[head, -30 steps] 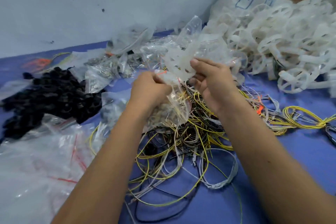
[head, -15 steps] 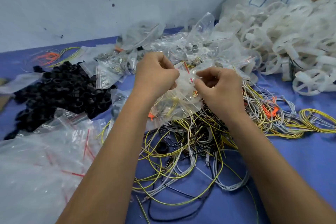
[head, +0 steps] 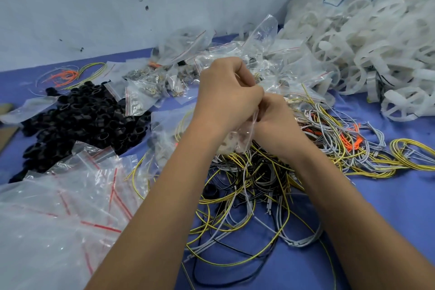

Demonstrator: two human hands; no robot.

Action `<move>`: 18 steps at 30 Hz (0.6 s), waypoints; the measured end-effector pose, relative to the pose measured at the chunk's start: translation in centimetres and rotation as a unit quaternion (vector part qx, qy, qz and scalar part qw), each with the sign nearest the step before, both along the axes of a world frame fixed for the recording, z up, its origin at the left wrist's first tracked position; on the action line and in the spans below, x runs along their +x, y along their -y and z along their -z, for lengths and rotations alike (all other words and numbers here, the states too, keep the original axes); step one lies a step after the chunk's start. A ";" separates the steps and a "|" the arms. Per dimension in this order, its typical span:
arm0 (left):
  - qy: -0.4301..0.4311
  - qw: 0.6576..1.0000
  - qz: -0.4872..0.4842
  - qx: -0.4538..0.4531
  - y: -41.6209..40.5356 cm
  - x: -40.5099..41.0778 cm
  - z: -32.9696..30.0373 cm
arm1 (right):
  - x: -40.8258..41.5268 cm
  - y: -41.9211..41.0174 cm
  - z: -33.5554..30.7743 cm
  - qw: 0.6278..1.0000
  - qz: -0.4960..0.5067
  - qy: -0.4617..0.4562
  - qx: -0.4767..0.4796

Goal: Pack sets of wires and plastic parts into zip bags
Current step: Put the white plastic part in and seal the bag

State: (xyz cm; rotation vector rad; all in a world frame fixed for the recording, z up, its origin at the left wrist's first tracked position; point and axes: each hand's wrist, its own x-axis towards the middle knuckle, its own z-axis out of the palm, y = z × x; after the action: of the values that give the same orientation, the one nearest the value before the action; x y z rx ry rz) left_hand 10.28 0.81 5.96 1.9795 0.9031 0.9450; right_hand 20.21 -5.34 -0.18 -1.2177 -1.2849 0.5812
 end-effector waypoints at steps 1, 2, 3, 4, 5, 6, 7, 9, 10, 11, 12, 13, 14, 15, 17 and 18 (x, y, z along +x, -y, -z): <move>0.000 1.000 0.007 0.001 0.3 0.2 0.0 | 0.0 0.0 0.1 1.000 -0.012 -0.001 0.000; -0.001 1.000 0.010 0.003 0.5 0.3 -0.1 | 0.0 0.0 0.1 1.000 -0.022 0.008 0.005; -0.002 1.000 0.009 0.008 0.7 0.4 -0.2 | 0.1 0.1 0.1 0.999 -0.036 0.012 0.010; -0.002 1.000 0.007 0.014 0.8 0.3 -0.4 | 0.3 0.1 0.2 0.999 -0.053 0.008 0.010; 0.000 1.000 0.006 0.017 0.9 0.2 -0.6 | 0.5 0.1 0.2 0.997 -0.072 -0.004 0.006; 0.005 1.000 0.007 0.013 0.9 0.1 -0.7 | 0.8 0.1 0.3 0.996 -0.086 -0.011 0.000; 0.013 1.000 0.009 0.003 0.8 0.0 -0.8 | 0.9 0.2 0.2 0.995 -0.101 -0.005 -0.003; 0.027 0.999 0.008 -0.018 0.7 -0.3 -0.8 | 1.0 0.2 0.3 0.992 -0.117 0.055 -0.011; 0.028 0.999 0.005 -0.023 0.6 -0.3 -0.7 | 0.8 0.2 0.3 0.987 -0.125 0.096 -0.017; 0.023 0.999 0.004 -0.025 0.6 -0.2 -0.6 | 0.5 0.2 0.3 0.982 -0.129 0.138 -0.024; 0.014 1.000 0.006 -0.025 0.7 0.0 -0.4 | 0.2 0.2 0.4 0.975 -0.134 0.176 -0.029; 0.005 1.000 0.009 -0.021 0.8 0.1 -0.1 | -0.3 0.1 0.5 0.969 -0.137 0.201 -0.035; -0.001 1.000 0.011 -0.013 0.8 0.3 0.2 | -0.7 0.1 0.6 0.966 -0.134 0.216 -0.042; -0.003 1.000 0.009 -0.004 0.9 0.5 0.5 | -0.9 0.0 0.8 0.966 -0.129 0.220 -0.042; 0.008 1.000 -0.009 0.009 0.7 0.8 1.0 | -0.7 0.1 0.8 0.971 -0.115 0.205 -0.030; 0.021 0.999 -0.022 0.013 0.6 0.9 1.2 | -0.3 0.0 0.8 0.976 -0.095 0.194 -0.030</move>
State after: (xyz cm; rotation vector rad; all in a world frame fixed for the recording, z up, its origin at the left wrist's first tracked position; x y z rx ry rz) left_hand 11.22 0.24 4.76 1.9619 0.9176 1.0251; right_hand 19.88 -5.38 -1.02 -1.3076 -1.7381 0.5377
